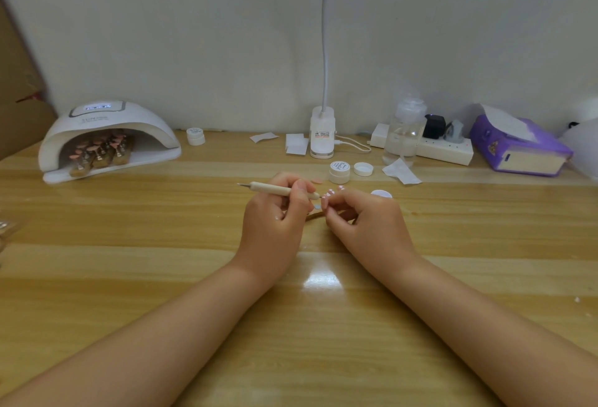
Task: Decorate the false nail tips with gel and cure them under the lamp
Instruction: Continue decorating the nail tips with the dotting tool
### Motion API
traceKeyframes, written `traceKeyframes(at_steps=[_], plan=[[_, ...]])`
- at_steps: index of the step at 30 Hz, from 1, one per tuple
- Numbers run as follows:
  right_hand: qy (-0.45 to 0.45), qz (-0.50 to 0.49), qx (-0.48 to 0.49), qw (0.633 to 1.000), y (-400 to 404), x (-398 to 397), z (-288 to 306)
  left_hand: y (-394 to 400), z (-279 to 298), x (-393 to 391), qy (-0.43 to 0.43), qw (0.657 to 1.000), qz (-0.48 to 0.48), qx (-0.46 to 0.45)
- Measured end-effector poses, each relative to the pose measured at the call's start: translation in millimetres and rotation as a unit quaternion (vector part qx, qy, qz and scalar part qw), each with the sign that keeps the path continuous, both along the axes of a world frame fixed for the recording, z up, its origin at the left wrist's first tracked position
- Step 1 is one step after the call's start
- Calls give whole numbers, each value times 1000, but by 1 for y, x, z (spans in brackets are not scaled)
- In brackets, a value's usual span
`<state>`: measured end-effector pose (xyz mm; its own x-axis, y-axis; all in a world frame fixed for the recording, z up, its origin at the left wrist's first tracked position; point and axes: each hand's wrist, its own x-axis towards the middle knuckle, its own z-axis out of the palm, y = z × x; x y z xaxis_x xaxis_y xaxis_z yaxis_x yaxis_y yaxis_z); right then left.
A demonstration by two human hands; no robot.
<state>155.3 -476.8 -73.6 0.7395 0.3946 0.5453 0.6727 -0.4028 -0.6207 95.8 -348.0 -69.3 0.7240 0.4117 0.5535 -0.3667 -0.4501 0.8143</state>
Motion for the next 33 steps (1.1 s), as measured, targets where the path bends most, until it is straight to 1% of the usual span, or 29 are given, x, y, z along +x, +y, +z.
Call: traceKeyframes(at_steps=[18,27,33], plan=[[1,-5,-2,1000,0,0,0,-1,1,0,2,1000,6,-6],[-7,-8,7,1000,1,1,-1,0,0,1,-34,999,-2,-11],[-5,-11,13,1000,1,2,-2,0,3,1,-70,996,-34,-34]])
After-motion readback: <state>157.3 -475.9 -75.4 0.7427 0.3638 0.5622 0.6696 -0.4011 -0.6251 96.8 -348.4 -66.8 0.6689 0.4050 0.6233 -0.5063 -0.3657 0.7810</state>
